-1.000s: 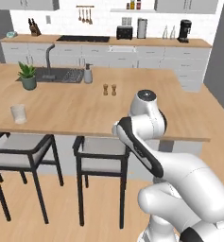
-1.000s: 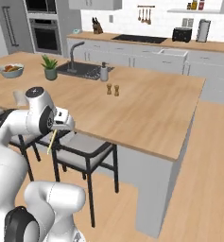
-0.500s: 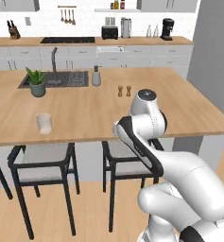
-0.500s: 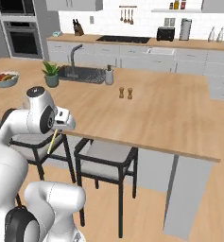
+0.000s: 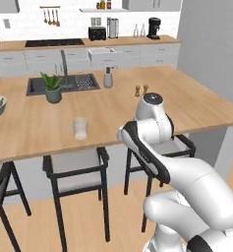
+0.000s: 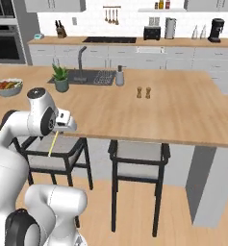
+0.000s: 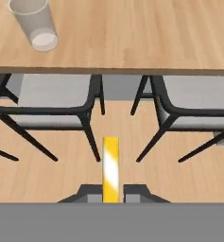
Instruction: Take a straw from the drawer in front and place it inside the glass cup on the dining counter.
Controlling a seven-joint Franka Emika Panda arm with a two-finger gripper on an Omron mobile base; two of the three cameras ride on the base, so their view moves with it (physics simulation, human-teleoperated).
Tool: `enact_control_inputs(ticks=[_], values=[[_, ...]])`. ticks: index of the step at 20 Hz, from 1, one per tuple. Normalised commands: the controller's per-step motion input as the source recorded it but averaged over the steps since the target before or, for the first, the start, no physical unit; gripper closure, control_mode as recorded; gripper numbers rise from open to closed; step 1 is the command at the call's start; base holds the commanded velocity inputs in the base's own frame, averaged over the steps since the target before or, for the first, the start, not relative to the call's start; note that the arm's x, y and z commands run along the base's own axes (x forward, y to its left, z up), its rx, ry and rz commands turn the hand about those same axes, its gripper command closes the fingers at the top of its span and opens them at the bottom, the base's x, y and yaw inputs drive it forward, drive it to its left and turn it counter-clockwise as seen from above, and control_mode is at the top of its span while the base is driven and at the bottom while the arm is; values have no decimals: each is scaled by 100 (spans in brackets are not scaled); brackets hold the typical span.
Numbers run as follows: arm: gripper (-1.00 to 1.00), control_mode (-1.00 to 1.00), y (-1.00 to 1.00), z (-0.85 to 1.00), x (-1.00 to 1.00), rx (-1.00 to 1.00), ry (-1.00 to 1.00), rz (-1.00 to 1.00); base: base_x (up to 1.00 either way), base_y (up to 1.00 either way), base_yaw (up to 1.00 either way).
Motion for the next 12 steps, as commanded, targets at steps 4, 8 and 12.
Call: enact_control_inputs(ticks=[4,8,12], values=[[100,100,0,0,0,0,0,0,-15,100,-27],[100,100,0,0,0,0,0,0,0,96,-13],[100,100,0,0,0,0,0,0,23,59,-1]])
